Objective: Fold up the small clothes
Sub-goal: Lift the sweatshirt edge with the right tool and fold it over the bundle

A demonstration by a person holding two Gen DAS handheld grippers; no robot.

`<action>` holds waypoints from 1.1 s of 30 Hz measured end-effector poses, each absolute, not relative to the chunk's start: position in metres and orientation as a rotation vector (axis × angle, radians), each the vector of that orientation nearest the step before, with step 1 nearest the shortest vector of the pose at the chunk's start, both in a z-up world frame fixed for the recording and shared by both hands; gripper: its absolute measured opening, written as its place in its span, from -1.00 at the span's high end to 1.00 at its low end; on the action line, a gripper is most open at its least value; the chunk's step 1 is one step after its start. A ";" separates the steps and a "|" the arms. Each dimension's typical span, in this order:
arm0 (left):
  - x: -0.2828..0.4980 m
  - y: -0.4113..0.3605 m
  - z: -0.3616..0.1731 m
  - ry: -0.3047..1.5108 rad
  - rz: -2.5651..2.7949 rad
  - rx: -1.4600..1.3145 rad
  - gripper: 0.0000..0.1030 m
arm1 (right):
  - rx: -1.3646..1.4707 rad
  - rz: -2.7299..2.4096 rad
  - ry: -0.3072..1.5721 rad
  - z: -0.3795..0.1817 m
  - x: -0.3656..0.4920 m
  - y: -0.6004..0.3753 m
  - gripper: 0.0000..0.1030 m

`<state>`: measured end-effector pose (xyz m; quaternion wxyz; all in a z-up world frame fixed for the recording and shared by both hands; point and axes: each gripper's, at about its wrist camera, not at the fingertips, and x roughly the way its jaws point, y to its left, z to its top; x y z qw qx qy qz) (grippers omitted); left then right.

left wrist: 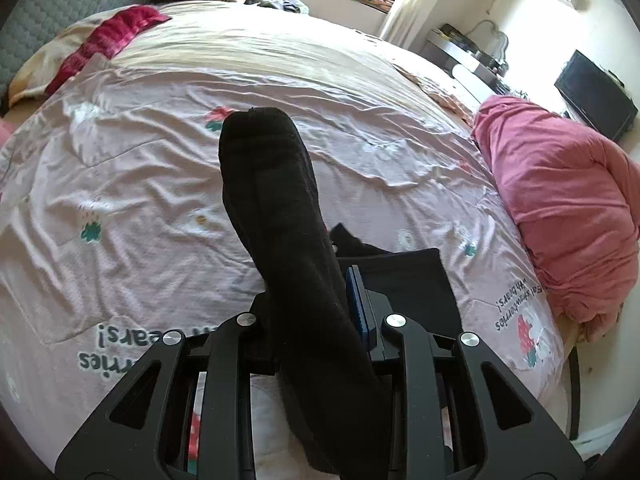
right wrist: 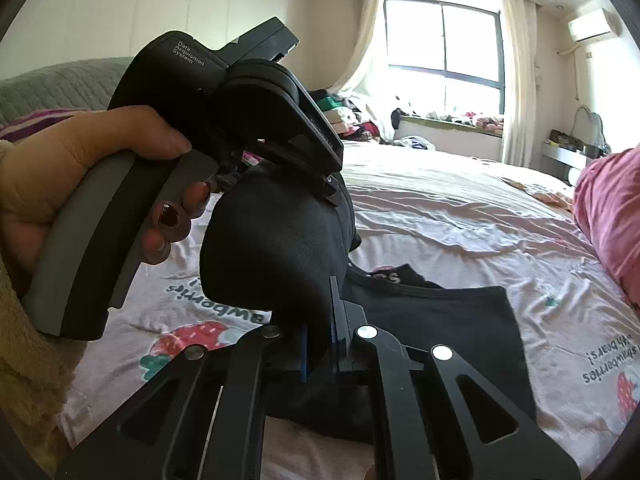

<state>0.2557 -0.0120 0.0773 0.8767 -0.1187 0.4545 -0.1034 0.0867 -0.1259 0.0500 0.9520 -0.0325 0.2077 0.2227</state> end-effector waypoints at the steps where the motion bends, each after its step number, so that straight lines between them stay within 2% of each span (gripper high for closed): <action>1: 0.256 -0.017 0.078 0.948 -0.220 -0.243 0.64 | -0.059 0.446 0.423 0.051 0.085 -0.131 0.88; 18: 0.269 -0.104 0.070 1.002 -0.276 -0.146 0.64 | 0.037 0.368 0.462 0.038 0.087 -0.191 0.88; 33: 0.288 -0.159 0.027 1.106 -0.266 -0.082 0.59 | 0.166 0.330 0.579 0.007 0.102 -0.236 0.88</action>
